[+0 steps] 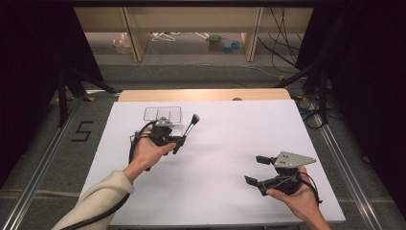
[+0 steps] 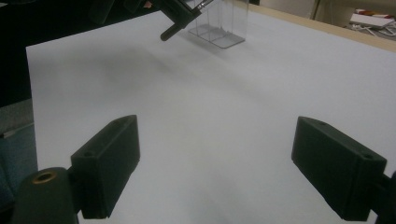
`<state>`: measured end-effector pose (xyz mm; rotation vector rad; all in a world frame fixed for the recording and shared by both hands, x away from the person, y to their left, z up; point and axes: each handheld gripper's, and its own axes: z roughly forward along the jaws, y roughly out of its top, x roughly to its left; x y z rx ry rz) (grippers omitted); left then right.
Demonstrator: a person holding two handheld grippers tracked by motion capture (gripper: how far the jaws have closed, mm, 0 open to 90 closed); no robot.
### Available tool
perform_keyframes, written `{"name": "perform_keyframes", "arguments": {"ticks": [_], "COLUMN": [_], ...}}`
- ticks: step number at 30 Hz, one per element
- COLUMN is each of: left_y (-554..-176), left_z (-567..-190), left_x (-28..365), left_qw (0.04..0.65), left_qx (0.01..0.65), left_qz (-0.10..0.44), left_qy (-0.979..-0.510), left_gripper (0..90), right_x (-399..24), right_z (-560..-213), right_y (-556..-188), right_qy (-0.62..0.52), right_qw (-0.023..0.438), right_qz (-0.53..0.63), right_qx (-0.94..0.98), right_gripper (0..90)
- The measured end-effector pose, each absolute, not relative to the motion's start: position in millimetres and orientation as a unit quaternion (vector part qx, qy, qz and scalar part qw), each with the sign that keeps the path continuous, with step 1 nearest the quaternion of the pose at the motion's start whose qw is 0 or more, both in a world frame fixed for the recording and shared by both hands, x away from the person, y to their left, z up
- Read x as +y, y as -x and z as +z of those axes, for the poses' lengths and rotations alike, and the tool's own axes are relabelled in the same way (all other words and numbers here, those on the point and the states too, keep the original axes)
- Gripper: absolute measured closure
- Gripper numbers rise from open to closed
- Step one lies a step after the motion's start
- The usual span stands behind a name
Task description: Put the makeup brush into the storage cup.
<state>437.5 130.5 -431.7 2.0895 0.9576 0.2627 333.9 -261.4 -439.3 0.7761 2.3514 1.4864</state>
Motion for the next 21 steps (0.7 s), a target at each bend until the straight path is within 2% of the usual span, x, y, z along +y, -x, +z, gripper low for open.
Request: {"name": "perform_keyframes", "arguments": {"ticks": [21], "left_y": [-408], "left_z": [-433], "left_x": [144], "left_qw": [0.465], "left_qx": [0.373], "left_qz": [0.128], "left_qy": [-0.793], "left_gripper": [79.2], "right_x": [-259], "right_z": [-439], "right_y": [-334], "right_qy": [-0.267], "right_qw": [0.126], "right_qz": [0.513], "right_qx": [0.806], "right_gripper": [16.2]}}
